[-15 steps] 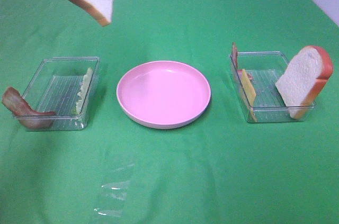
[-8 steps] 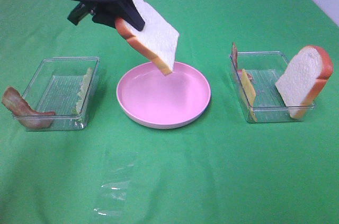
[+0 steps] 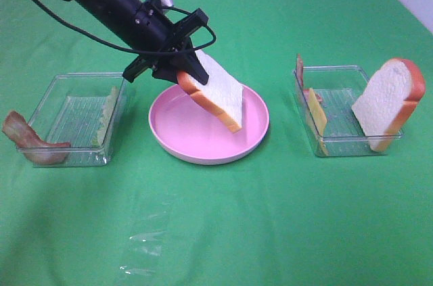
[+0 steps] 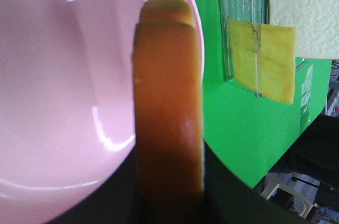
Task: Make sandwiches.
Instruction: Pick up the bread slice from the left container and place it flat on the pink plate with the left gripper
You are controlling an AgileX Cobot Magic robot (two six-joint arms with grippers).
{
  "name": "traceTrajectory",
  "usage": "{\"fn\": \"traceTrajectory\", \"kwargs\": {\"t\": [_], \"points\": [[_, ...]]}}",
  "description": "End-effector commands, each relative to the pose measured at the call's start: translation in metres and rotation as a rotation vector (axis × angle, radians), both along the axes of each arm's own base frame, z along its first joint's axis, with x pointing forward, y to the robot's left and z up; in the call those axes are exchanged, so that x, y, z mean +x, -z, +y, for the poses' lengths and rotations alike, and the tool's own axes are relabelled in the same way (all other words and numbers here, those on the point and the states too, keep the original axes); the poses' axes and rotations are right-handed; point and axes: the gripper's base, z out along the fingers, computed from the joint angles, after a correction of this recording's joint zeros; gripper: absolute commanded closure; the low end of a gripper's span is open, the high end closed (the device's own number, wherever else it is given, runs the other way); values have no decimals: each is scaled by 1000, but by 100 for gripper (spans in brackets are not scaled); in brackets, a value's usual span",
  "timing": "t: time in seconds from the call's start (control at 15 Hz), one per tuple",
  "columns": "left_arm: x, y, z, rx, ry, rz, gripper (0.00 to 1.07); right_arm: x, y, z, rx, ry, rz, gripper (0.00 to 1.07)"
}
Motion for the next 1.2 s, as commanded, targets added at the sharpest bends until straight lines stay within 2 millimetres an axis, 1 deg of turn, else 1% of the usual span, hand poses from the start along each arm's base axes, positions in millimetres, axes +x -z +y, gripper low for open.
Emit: {"fn": "traceTrajectory", "kwargs": {"t": [0.07, 0.27, 0.47, 0.6, 0.73, 0.87, 0.93, 1.0, 1.07, 1.13, 1.2], "points": [[0, 10, -13, -24, -21, 8, 107, -3, 1, 0, -5, -1, -34, 9], [0, 20, -18, -25, -29, 19, 107, -3, 1, 0, -2, -3, -34, 9], [1, 21, -18, -24, -34, 17, 107, -3, 1, 0, -2, -3, -34, 9], [1, 30, -20, -32, -39, 40, 102, -3, 1, 0, -2, -3, -34, 9], [-1, 37, -25, -30, -32, 57, 101, -3, 1, 0, -2, -3, -34, 9], [-2, 38, -25, -30, -33, 60, 98, -3, 1, 1, 1, -5, -34, 9], [-2, 38, -25, -27, -42, 69, 90, -3, 1, 1, 1, -5, -34, 9], [-2, 38, -25, -19, -47, 74, 79, -3, 1, 1, 1, -5, -34, 9], [-2, 36, -23, -8, -48, 72, 66, -3, 1, 1, 1, -5, -34, 9], [-2, 33, -22, 12, -47, 67, 46, -3, 1, 1, 1, -5, -34, 9], [-2, 30, -20, 31, -40, 53, 35, -3, 1, 1, 1, -5, -34, 9]]}}
